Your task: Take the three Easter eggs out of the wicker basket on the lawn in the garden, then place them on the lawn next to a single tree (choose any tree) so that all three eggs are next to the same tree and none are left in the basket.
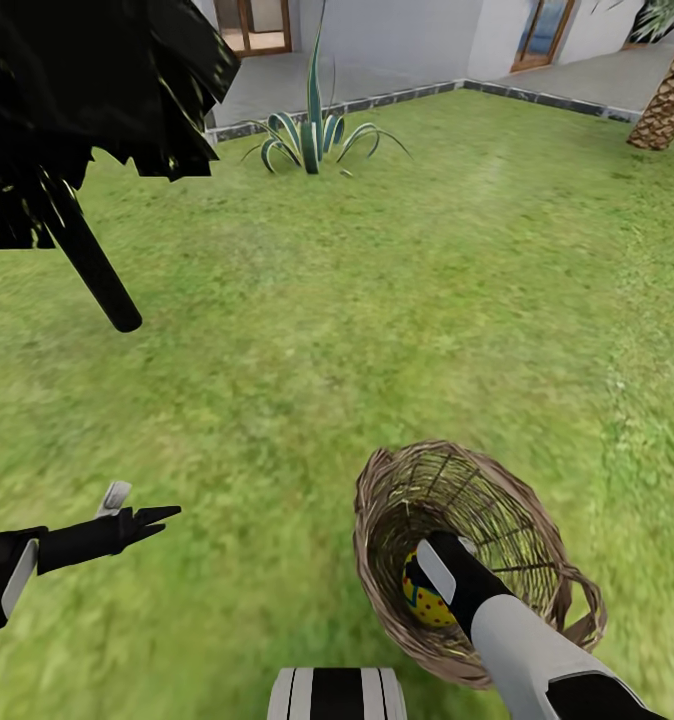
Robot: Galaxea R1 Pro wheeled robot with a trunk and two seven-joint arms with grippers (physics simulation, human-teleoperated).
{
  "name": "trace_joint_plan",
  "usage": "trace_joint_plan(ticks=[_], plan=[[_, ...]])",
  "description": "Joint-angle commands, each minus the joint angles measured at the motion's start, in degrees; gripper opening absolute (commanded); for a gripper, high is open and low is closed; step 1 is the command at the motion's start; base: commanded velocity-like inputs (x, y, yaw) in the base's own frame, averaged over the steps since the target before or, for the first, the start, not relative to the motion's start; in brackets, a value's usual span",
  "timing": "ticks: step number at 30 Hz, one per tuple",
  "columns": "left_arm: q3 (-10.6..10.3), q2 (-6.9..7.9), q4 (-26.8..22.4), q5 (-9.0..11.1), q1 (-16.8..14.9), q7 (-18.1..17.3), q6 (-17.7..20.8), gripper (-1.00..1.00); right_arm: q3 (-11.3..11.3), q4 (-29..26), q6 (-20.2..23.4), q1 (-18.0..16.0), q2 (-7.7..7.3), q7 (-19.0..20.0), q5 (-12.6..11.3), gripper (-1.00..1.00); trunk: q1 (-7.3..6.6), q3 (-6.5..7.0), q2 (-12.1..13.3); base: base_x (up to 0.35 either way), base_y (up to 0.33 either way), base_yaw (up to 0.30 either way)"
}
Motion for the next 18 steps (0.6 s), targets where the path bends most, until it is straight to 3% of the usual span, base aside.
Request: trace_joint_plan(ticks=[1,4,9,18], plan=[[0.05,0.05,0.01,0.15,-0.02,-0.07,0.63,1.0,0.46,-0.08,0.22,-0.01,-0.07,-0.5,-0.61,-1.0,-0.23,0.15,0.4,0.0,0.0,0.0],[0.14,0.1,-0.01,0.2,-0.02,-0.14,0.87,1.0,0.44,-0.08,0.21,-0.01,-0.14,-0.39,-0.61,-1.0,-0.89,0.69,1.61,0.0,0.0,0.0],[0.08,0.08,-0.01,0.24,-0.02,-0.3,1.0,1.0,0.28,-0.01,0.11,-0.01,-0.25,4.81,-0.45,-1.0,-1.99,1.58,3.61,-0.065,0.0,0.0],[0.07,0.08,-0.02,0.24,-0.02,-0.4,1.0,1.0,0.19,0.01,-0.26,-0.01,-0.28,5.32,-0.44,-1.0,-3.97,3.2,7.22,-0.088,0.008,0.0]])
